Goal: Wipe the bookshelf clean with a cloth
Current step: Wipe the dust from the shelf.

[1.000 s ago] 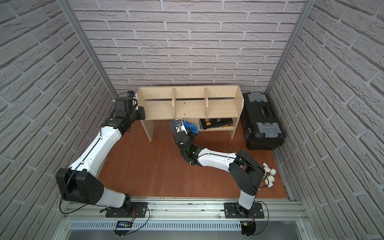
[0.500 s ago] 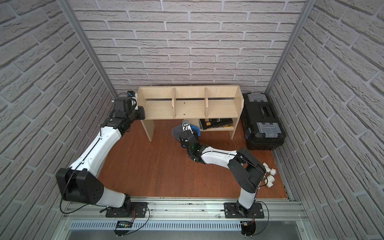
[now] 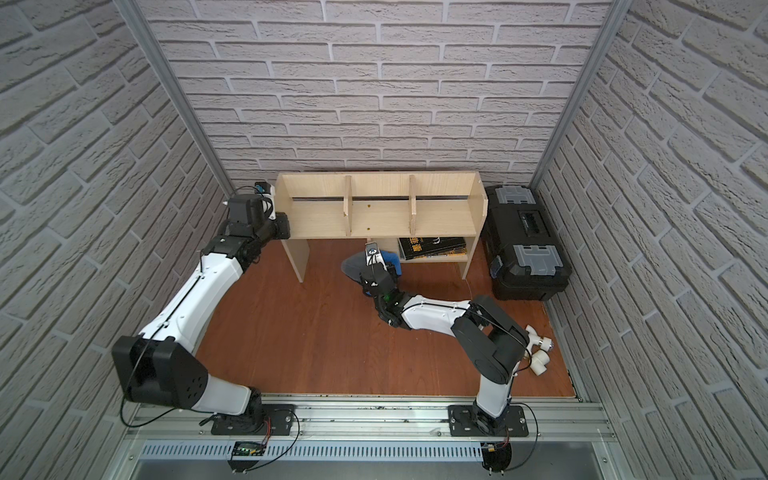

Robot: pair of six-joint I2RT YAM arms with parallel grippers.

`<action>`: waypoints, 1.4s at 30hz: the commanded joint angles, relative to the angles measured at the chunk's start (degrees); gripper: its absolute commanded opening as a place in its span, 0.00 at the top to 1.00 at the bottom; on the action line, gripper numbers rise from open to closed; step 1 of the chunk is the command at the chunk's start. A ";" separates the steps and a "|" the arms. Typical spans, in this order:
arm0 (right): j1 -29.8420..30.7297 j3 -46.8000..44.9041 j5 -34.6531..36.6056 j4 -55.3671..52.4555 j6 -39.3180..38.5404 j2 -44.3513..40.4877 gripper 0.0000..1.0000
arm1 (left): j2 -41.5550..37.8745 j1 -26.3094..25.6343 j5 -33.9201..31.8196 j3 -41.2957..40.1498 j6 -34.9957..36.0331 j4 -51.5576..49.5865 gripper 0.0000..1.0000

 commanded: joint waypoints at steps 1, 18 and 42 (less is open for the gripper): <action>-0.55 -1.63 -1.29 3.30 3.89 -0.18 0.98 | -0.56 0.59 2.65 -1.11 -0.68 1.78 1.00; -6.11 -11.76 2.23 -0.61 -0.17 -12.78 0.98 | -0.24 1.60 2.82 -0.98 -1.20 1.50 1.00; -16.88 -7.90 -8.49 -11.88 -1.48 -17.18 0.97 | -0.60 2.19 2.61 -1.29 -1.03 1.91 1.00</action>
